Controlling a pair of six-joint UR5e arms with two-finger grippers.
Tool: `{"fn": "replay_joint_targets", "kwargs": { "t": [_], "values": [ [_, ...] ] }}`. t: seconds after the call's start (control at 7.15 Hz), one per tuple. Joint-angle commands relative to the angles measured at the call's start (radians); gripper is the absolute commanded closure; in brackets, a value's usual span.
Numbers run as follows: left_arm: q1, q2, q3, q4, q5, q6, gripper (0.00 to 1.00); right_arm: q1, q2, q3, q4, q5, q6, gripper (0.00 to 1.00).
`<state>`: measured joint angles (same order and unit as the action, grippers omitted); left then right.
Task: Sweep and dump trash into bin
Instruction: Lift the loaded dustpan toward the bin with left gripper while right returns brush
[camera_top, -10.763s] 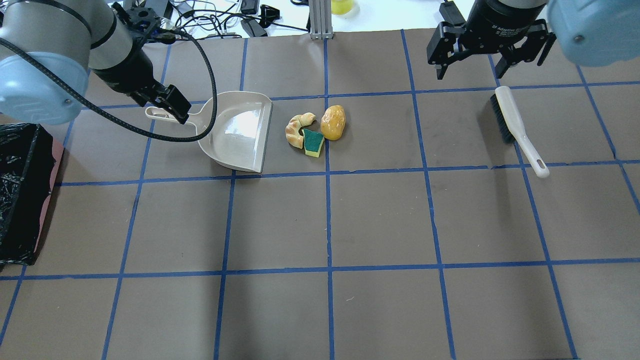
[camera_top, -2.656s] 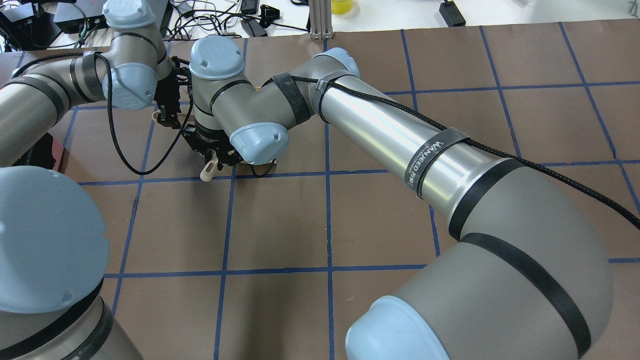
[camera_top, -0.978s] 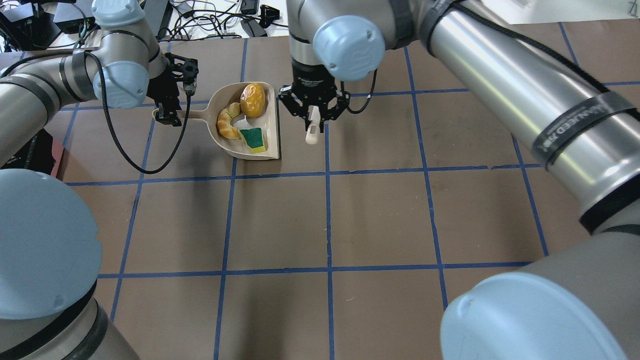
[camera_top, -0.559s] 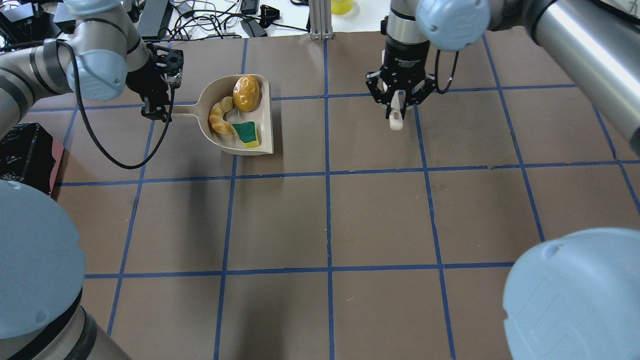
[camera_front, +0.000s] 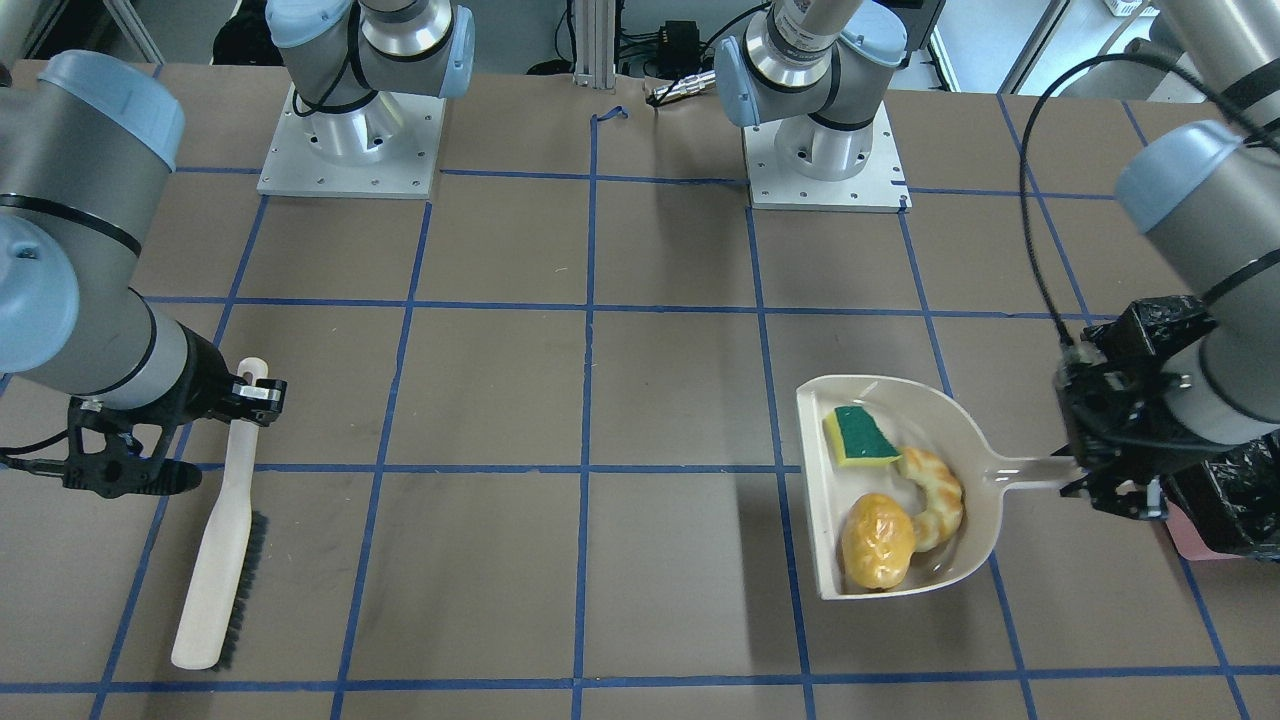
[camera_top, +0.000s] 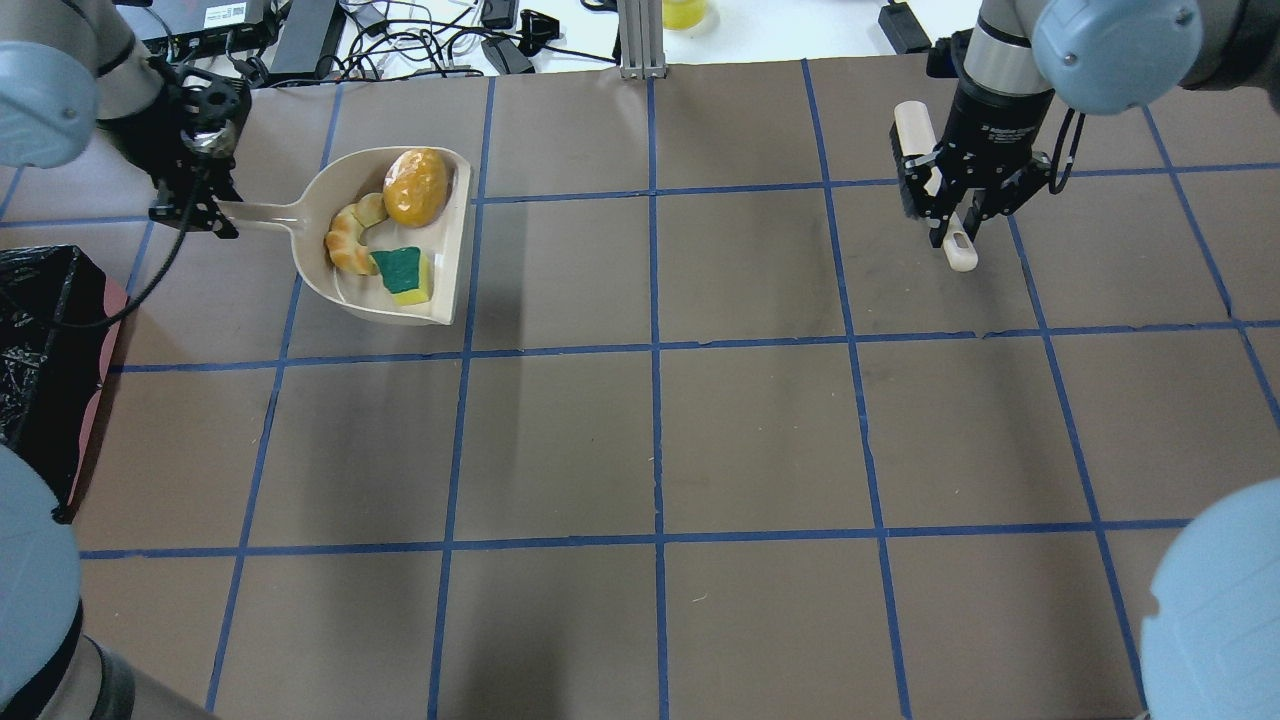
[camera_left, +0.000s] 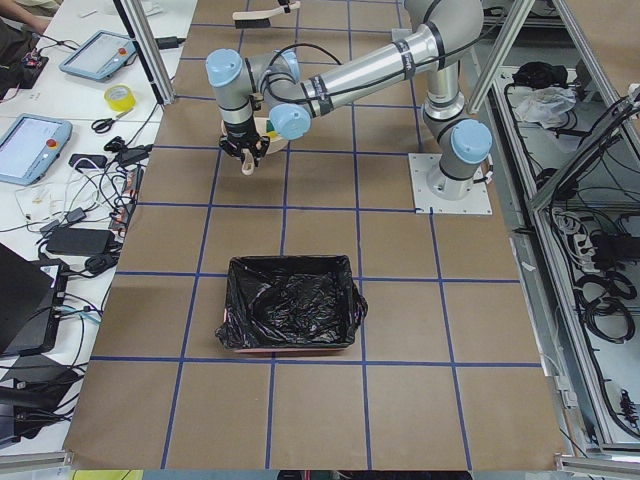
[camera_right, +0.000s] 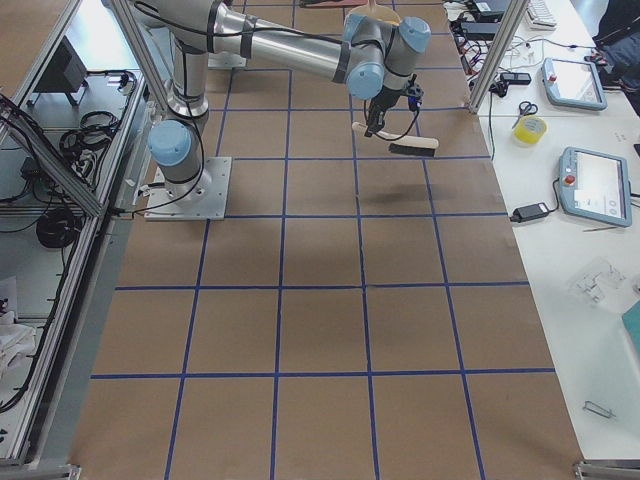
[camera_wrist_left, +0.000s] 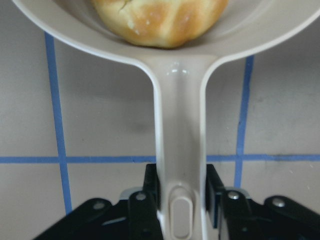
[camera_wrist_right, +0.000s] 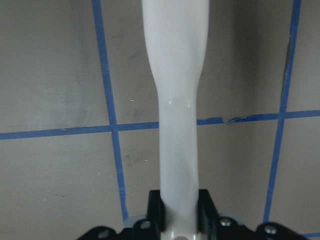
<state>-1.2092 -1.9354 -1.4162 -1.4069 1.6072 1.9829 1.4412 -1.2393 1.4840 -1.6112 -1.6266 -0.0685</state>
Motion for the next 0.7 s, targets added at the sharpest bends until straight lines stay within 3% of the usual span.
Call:
{"fn": "replay_joint_targets", "kwargs": {
  "t": [0.0, 0.42, 0.56],
  "values": [
    [0.173, 0.050, 0.083, -0.166, 0.000, 0.254, 1.00, -0.086, -0.014, 0.042, -0.050, -0.016, -0.107, 0.89],
    [0.498, 0.017, 0.118, -0.213, -0.001, 0.679, 1.00, -0.159, 0.021, 0.076, -0.180, -0.033, -0.221, 0.89],
    [0.551, -0.011, 0.158, -0.193, 0.005, 0.802, 1.00, -0.182, 0.050, 0.100, -0.250, -0.030, -0.265, 0.89]
  ]
}}
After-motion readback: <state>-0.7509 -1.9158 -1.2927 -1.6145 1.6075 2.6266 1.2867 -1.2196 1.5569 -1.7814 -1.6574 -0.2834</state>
